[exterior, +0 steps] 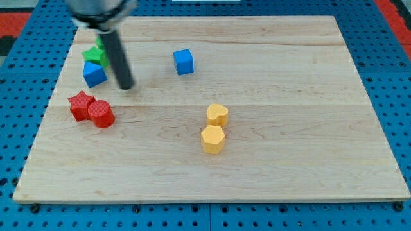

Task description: Push the blue cube to the green circle

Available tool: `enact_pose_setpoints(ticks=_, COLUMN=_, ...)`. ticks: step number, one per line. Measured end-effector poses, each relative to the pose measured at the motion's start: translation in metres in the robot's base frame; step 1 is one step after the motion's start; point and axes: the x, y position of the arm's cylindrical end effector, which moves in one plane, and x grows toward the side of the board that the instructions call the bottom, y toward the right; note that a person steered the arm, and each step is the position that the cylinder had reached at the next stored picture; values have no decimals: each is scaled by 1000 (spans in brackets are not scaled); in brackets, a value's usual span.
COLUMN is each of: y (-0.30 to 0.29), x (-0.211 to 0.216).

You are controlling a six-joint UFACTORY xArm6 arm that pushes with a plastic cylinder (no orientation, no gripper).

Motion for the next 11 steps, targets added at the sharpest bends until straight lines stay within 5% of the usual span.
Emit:
enact_pose_setpoints(ticks=3, y=109, x=-74)
enact_pose_setpoints(ticks=4, y=90, x=-124)
enact_pose_setpoints(ticks=5, y=8, x=-142)
enact_pose_setpoints(ticks=7, y=47, x=-91)
enact_pose_setpoints(ticks=9, y=-44, x=-153)
enact_pose_setpoints(ticks=11, y=-1, x=-141)
